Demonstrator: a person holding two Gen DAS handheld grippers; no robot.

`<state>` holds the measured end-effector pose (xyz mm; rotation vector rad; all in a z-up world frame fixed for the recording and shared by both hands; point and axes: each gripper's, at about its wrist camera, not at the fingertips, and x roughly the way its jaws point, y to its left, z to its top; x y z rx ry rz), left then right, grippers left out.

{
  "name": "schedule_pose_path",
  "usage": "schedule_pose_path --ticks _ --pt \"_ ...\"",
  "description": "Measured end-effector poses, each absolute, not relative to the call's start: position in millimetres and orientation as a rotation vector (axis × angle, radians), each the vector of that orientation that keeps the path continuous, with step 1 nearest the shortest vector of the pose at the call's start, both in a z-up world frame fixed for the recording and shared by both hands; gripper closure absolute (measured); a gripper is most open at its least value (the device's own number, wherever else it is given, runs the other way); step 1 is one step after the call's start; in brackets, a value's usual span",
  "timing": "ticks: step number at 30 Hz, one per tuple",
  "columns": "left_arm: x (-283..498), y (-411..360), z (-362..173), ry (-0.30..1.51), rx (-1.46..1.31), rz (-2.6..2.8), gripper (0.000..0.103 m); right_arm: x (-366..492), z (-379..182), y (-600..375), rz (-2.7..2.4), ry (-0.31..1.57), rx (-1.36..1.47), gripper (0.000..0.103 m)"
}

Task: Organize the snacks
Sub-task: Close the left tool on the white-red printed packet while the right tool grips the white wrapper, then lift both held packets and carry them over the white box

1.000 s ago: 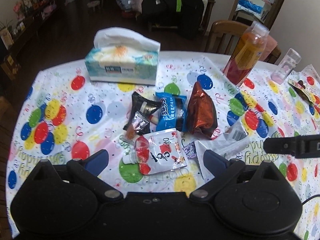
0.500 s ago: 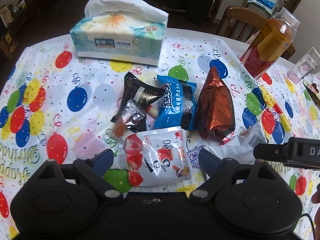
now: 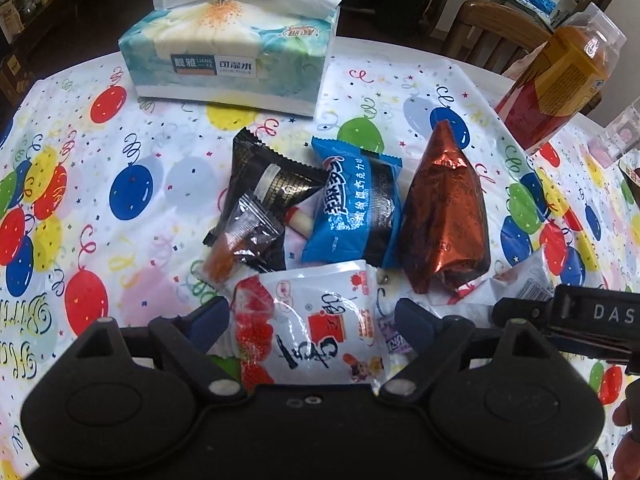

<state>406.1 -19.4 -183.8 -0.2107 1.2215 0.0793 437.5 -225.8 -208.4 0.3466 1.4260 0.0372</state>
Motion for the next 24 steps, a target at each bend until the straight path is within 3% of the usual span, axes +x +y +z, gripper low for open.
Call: schedule_pose_path --ticks 8,16,24 --pt "410.0 -17.3 -193.1 1.244 -0.192 0.083 0.023 437.6 -207.1 -217.0 0.058 1.408 0.358 0.041" --pt "402.4 -15.2 -190.4 1.233 -0.194 0.093 0.027 435.9 -204.4 -220.4 0.047 1.382 0.36 0.07" --pt "390.9 -15.0 -184.8 1.233 -0.187 0.087 0.029 424.1 -190.1 -226.1 0.072 1.354 0.341 0.078"
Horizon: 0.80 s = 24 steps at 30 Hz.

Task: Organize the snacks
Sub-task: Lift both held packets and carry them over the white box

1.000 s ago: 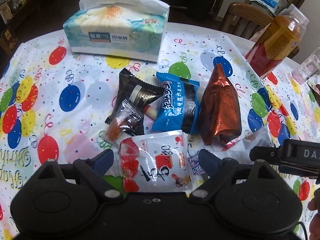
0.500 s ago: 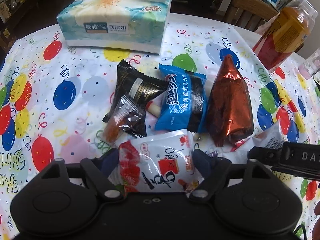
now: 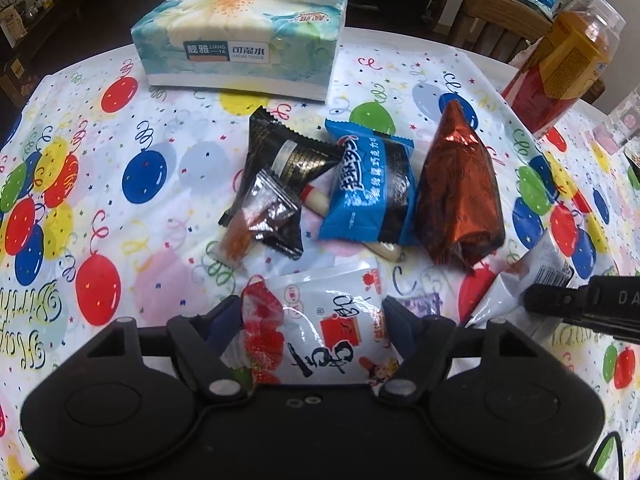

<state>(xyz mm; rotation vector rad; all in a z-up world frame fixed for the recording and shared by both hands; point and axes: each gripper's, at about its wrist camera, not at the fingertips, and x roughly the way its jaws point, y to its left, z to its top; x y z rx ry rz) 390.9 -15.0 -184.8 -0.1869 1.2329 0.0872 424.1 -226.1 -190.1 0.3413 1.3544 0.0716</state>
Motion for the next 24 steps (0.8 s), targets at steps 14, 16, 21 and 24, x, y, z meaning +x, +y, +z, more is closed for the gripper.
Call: schedule_pose_path --ticks 14,16,21,24 --pt "362.6 -14.3 -136.3 1.161 -0.176 0.05 0.03 394.5 -134.4 -240.1 0.139 1.269 0.338 0.081" --pt "357.2 -15.3 -126.9 1.149 -0.172 0.038 0.03 388.8 -123.2 -242.4 0.149 1.256 0.334 0.081" --pt "341.2 -18.2 -104.5 1.119 -0.164 0.007 0.03 373.5 -93.8 -245.7 0.17 1.221 0.324 0.081" --pt "330.4 -20.2 -92.0 1.099 -0.159 -0.013 0.03 361.3 -76.7 -244.4 0.186 1.203 0.307 0.081"
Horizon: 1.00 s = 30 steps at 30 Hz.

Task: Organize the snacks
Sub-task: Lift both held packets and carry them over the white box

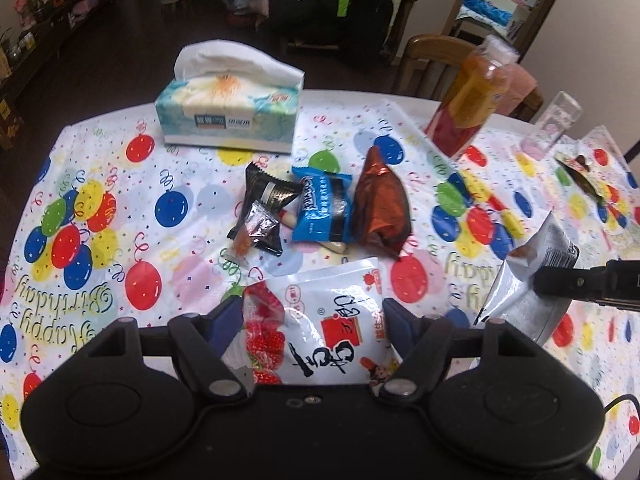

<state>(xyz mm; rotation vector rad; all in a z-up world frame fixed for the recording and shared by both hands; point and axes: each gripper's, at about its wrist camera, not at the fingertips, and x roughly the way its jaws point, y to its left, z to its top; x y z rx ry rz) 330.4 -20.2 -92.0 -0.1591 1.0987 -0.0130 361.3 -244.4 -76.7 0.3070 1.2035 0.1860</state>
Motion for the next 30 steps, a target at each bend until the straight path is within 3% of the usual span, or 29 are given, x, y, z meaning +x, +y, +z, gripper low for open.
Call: schedule_pose_path --ticks 16,30 --pt "263.8 -15.5 -35.4 1.015 -0.133 -0.108 0.03 288.1 -13.9 -233.6 0.263 1.142 0.24 0.081" --pt "199.5 -13.8 -24.5 1.016 -0.098 -0.199 0.03 220.4 -16.3 -226.2 0.309 1.195 0.164 0.081"
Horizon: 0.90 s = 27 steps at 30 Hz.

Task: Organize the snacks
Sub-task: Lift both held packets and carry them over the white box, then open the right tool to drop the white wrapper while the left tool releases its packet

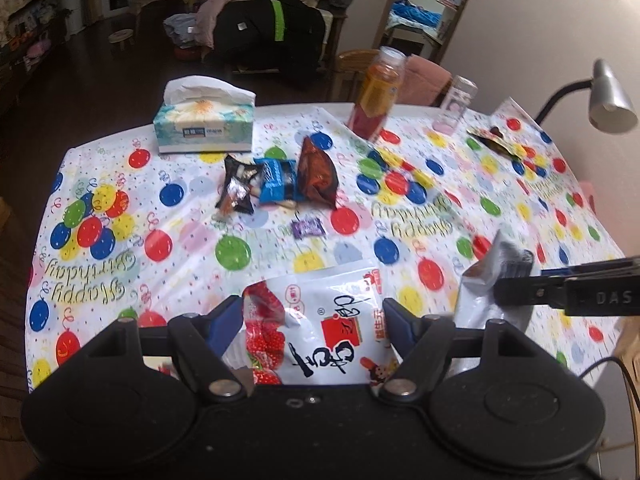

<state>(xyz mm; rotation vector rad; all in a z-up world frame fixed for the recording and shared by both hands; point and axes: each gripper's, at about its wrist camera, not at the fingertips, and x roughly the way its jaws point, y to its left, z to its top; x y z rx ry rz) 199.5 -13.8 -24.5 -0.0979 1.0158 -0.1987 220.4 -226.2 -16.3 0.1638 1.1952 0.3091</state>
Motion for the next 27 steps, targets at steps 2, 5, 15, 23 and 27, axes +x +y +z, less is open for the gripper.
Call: schedule_pose_path --ticks 2,5,15,23,27 --pt "190.9 -15.0 -27.1 1.023 -0.09 -0.211 0.03 212.4 -21.3 -224.0 0.315 1.21 0.148 0.081" --pt "179.3 -17.1 -32.8 1.037 -0.076 -0.227 0.03 201.1 -27.9 -218.8 0.327 1.228 0.126 0.081" --pt "156.6 -20.5 -71.7 1.12 -0.058 -0.236 0.03 172.6 -68.7 -186.4 0.375 1.321 0.016 0.081" --pt "155.6 -19.3 -100.3 1.164 -0.036 -0.201 0.03 164.1 -105.0 -169.3 0.383 1.4 -0.005 0.081" --pt "157.5 -19.3 -111.8 1.19 -0.025 -0.193 0.03 163.5 -112.0 -163.3 0.388 1.424 -0.016 0.081"
